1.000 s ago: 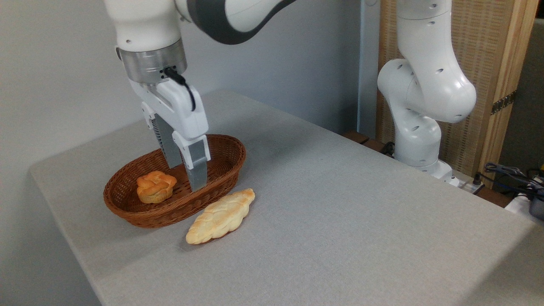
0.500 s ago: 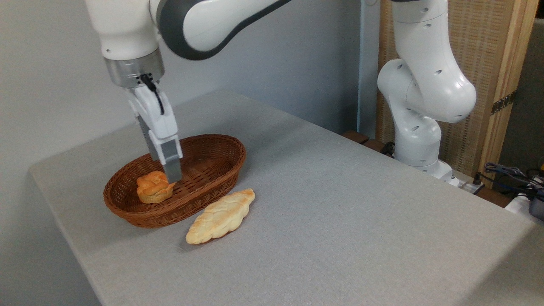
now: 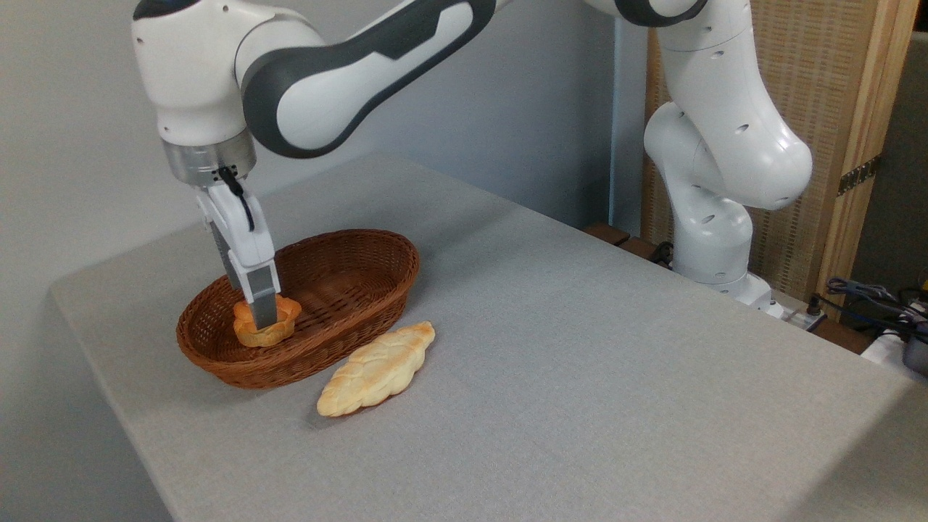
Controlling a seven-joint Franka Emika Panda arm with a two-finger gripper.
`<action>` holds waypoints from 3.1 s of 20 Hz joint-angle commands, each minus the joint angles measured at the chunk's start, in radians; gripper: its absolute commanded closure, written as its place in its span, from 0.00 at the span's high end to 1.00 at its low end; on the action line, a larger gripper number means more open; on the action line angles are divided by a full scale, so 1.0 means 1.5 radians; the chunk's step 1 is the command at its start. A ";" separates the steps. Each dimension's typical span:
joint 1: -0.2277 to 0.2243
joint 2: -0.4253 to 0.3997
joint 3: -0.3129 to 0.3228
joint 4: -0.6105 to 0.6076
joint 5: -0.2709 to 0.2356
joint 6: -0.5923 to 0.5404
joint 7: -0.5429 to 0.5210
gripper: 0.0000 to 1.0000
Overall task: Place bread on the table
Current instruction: 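Move the gripper over the orange bun and lower into the basket, then close the gripper on the orange bun inside the basket, then lift the orange bun up out of the basket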
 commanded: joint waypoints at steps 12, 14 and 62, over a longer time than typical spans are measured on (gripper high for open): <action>-0.003 0.041 -0.026 0.002 -0.002 0.010 0.000 1.00; -0.003 0.046 -0.026 0.002 -0.002 0.010 0.001 1.00; 0.017 -0.079 0.098 0.003 0.021 -0.102 -0.023 0.43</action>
